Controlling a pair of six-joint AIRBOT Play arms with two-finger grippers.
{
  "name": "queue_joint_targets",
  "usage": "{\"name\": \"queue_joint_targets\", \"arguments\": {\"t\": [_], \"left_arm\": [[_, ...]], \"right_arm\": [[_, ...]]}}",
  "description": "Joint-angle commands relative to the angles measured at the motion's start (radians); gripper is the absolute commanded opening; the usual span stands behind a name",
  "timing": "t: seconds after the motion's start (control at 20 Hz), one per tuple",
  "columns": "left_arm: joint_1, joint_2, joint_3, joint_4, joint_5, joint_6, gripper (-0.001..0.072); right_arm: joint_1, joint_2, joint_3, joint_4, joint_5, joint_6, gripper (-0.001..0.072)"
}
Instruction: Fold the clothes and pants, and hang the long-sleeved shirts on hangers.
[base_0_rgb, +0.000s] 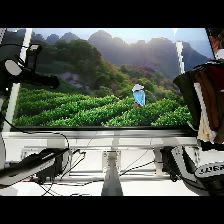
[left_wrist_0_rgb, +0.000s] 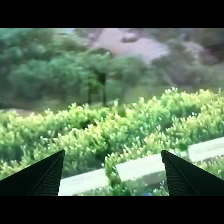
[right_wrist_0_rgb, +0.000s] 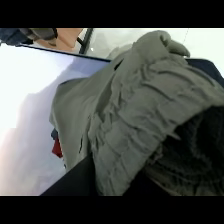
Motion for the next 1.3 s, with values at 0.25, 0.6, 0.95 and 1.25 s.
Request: {"name": "queue_joint_targets", "arguments": {"t": [0.25,0.6,0.95,1.25], "left_arm": [[0.0,0.0,0.001,0.0,0.0,0.0,0.0691],[0.0,0.0,0.001,0.0,0.0,0.0,0.0691],[0.0,0.0,0.001,0.001,0.0,0.0,0.0691],[0.0,0.0,0.001,0.0,0.0,0.0,0.0691]], "right_arm": [[-0.001,0.072,0.0,-0.035,0.029,0.253,0.0694],[-0.001,0.07,0.0,0.314,-0.07,-0.035,0.0028],[0.343,0.035,0.0,0.747,-0.098,-0.443,0.0026],[0.938,-0.105,-0.019,0.146,-0.097,-0.444,0.0025]]}}
